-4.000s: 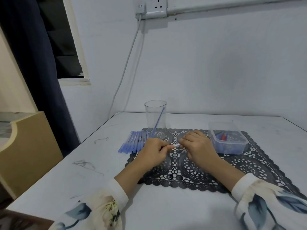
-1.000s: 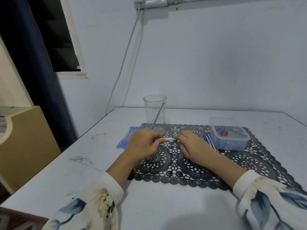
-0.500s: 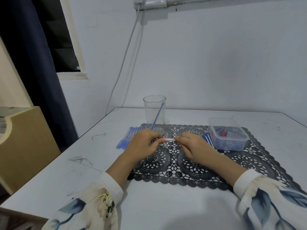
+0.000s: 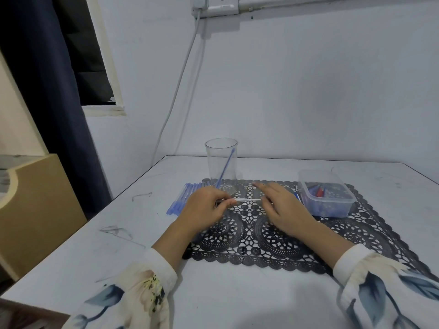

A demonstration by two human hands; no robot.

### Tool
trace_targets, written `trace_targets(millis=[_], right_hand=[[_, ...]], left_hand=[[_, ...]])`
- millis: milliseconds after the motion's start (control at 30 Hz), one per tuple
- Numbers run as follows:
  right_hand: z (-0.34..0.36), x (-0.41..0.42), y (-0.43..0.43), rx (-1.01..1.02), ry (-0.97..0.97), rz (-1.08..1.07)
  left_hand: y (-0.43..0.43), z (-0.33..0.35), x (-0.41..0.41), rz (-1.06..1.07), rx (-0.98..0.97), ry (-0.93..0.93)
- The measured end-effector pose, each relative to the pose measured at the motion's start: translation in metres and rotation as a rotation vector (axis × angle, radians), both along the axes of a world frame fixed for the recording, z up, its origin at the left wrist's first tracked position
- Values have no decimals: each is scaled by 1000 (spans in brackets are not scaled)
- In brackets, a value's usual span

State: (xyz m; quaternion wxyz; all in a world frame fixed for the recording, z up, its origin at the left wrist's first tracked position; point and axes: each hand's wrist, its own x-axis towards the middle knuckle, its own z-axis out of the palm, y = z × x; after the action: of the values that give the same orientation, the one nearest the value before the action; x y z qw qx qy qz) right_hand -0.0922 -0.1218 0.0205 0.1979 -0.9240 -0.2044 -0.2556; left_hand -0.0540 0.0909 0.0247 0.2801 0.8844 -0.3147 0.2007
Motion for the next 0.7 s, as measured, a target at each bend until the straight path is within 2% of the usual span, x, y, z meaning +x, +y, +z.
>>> trace_targets(millis=[100, 267, 400, 600, 700], right_hand=[[-3, 8, -4, -2, 30, -63], [-8, 17, -7, 63, 205, -156], [-3, 11, -5, 21, 207, -153], [-10, 13, -6, -121, 100, -24], [-11, 13, -7, -198, 140, -26]], left_hand=[[1, 1, 0, 26, 9, 18], [1, 2, 0, 45, 5, 34], [2, 2, 0, 54, 6, 39], [1, 3, -2, 68, 5, 51], [2, 2, -1, 70, 1, 53]])
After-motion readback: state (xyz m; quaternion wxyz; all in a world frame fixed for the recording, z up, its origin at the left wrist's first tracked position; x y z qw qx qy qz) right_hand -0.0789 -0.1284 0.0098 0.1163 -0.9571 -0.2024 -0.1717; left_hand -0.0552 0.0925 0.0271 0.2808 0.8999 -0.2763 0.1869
